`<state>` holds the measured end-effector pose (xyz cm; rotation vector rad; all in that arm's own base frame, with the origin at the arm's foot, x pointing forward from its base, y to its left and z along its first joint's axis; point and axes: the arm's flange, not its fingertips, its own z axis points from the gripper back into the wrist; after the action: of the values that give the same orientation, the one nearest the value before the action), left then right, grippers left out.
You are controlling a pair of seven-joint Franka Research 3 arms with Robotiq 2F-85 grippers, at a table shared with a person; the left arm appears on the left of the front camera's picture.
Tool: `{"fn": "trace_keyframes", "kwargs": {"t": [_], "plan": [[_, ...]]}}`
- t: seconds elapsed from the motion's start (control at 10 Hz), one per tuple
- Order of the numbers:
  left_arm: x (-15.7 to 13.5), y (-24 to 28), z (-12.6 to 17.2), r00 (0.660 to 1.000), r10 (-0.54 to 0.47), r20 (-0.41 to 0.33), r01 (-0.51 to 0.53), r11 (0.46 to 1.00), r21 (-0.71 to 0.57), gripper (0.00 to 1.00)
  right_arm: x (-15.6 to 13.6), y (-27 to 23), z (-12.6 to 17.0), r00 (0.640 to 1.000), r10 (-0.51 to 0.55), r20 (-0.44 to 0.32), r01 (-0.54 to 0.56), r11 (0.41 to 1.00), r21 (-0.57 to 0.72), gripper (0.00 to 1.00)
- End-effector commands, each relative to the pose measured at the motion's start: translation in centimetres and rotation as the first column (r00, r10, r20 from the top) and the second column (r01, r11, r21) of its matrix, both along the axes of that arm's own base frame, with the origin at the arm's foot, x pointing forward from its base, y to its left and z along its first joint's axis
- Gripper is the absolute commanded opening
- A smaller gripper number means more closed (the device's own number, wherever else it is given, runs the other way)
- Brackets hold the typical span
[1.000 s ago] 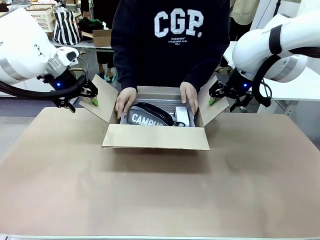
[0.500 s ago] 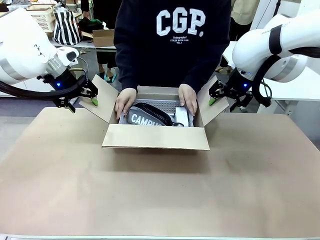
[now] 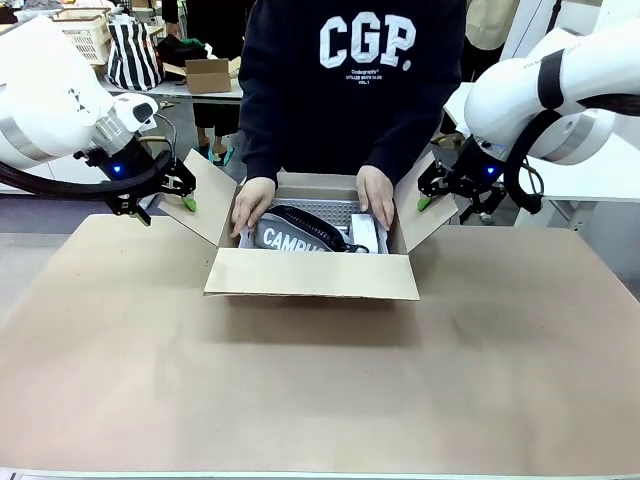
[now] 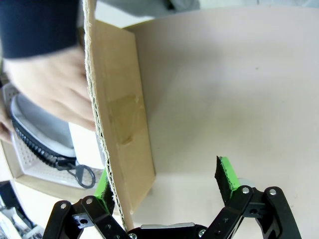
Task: Pack the gift set into the box.
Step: Lift both hands away from the flaps of the Package Box.
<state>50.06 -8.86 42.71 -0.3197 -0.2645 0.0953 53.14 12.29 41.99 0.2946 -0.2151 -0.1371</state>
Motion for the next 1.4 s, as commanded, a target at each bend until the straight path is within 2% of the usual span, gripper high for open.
{"fn": "trace_keyframes", "kwargs": {"t": [0.0, 1.3], "plan": [[-0.02, -0.05, 0.09, 1.0, 0.014, 0.002, -0.014, 1.0, 0.015, 1.0, 0.3, 0.13, -0.06, 1.0, 0.007, -0.013, -0.007, 1.0, -0.014, 1.0], [-0.02, -0.05, 0.09, 1.0, 0.014, 0.002, -0.014, 1.0, 0.015, 1.0, 0.3, 0.13, -0.06, 1.0, 0.007, -0.013, -0.007, 1.0, -0.014, 1.0]]}}
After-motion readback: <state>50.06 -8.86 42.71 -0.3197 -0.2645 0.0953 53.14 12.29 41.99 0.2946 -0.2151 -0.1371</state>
